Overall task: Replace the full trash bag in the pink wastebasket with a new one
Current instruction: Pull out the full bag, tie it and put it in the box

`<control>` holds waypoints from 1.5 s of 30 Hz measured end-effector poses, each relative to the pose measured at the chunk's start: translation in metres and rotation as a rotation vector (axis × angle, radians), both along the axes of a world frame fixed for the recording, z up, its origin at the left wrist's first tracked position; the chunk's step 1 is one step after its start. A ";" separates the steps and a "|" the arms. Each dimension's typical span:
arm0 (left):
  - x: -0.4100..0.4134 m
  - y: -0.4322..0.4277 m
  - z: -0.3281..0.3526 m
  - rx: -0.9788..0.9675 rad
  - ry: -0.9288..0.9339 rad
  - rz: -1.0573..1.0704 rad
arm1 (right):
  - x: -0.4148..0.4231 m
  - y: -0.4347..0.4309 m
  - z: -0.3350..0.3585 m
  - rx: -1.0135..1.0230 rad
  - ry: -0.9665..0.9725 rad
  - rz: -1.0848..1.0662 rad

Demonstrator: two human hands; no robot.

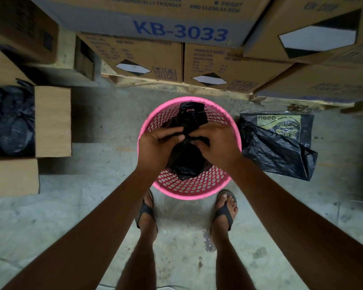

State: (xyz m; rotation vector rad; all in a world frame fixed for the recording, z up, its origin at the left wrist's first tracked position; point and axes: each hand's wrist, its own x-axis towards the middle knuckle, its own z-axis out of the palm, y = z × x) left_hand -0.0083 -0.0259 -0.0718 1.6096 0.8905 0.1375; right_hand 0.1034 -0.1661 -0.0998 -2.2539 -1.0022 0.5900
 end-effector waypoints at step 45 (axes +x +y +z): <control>-0.018 -0.004 0.037 0.091 -0.086 -0.047 | -0.056 0.008 0.007 0.423 0.326 -0.428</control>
